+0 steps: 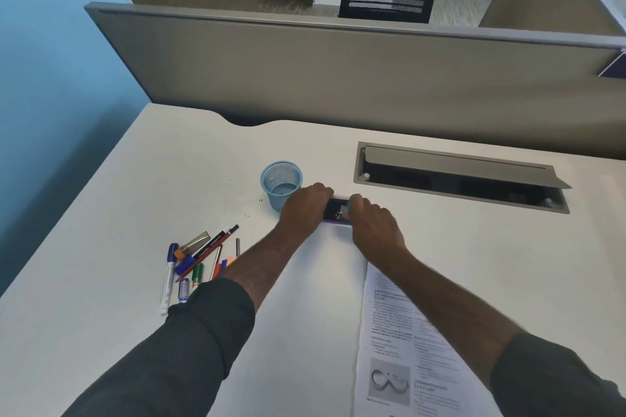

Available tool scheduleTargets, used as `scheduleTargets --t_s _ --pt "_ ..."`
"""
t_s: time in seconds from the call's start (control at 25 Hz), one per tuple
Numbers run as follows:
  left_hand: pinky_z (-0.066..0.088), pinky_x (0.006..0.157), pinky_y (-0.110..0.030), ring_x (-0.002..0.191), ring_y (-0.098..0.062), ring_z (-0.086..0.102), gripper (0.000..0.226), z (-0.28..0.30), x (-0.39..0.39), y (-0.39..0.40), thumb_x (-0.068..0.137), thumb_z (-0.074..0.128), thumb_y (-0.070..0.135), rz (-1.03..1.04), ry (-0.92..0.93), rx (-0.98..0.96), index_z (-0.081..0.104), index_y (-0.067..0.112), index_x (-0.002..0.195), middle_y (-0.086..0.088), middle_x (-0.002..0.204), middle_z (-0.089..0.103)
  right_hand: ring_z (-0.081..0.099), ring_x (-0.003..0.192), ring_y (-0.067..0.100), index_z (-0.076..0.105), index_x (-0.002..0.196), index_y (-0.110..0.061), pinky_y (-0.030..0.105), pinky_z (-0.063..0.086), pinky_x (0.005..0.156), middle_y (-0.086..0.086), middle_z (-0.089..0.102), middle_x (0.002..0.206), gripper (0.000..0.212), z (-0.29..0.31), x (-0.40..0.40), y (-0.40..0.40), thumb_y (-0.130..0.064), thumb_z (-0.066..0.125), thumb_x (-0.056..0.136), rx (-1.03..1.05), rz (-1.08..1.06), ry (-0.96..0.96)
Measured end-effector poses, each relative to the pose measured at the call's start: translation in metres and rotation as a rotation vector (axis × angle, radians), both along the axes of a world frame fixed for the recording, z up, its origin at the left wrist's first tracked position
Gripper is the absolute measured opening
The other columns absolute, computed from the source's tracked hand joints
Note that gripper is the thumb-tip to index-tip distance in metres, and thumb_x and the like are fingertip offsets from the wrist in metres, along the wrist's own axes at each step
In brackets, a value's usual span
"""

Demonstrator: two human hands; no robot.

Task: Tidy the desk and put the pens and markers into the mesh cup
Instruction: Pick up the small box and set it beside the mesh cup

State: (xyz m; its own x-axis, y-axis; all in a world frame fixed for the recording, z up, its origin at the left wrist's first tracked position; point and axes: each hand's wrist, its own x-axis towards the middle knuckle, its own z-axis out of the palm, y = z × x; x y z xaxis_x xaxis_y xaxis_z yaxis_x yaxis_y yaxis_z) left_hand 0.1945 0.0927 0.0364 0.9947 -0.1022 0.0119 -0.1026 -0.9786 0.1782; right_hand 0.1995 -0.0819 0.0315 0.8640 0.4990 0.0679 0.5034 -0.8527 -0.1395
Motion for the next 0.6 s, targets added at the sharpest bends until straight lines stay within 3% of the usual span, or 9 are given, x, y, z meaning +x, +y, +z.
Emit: scheduleTargets --t_s 0.12,0.24,0.44,0.6 --pt "0.054 0.071 -0.045 0.096 -0.032 0.064 0.028 -0.009 -0.014 0.0 0.092 0.046 0.004 -0.014 -0.011 0.024 0.06 0.012 0.114 -0.008 0.112 0.062 0.055 0.058 0.026 0.045 0.102 -0.015 0.034 0.041 0.052 0.006 0.062 0.08 0.015 -0.001 -0.006 -0.015 -0.012 0.056 0.092 0.105 -0.077 0.042" --pt "0.055 0.067 -0.046 0.097 -0.032 0.062 0.033 -0.024 -0.028 -0.001 0.091 0.043 0.002 -0.034 -0.046 0.043 0.06 0.012 0.117 -0.007 0.119 0.061 0.052 0.058 0.026 0.048 0.099 -0.016 0.032 0.036 0.052 0.006 0.063 0.079 0.017 -0.001 -0.008 -0.027 -0.007 0.058 0.088 0.165 -0.129 0.03" --pt "0.052 0.059 -0.046 0.086 -0.033 0.06 0.037 -0.04 -0.039 -0.003 0.08 0.051 -0.006 -0.048 -0.108 0.035 0.062 0.009 0.112 -0.009 0.114 0.062 0.054 0.071 0.021 0.049 0.1 -0.022 0.036 0.052 0.062 0.0 0.062 0.089 0.02 0.0 -0.013 -0.04 -0.01 0.061 0.09 0.26 -0.211 0.122" --pt "0.049 0.056 -0.041 0.079 -0.031 0.059 0.035 -0.047 -0.043 -0.005 0.078 0.052 -0.006 -0.045 -0.176 0.048 0.064 0.009 0.107 -0.009 0.113 0.065 0.055 0.078 0.018 0.051 0.106 -0.022 0.033 0.052 0.069 -0.002 0.061 0.097 0.026 0.003 -0.02 -0.054 -0.007 0.063 0.089 0.308 -0.201 0.155"
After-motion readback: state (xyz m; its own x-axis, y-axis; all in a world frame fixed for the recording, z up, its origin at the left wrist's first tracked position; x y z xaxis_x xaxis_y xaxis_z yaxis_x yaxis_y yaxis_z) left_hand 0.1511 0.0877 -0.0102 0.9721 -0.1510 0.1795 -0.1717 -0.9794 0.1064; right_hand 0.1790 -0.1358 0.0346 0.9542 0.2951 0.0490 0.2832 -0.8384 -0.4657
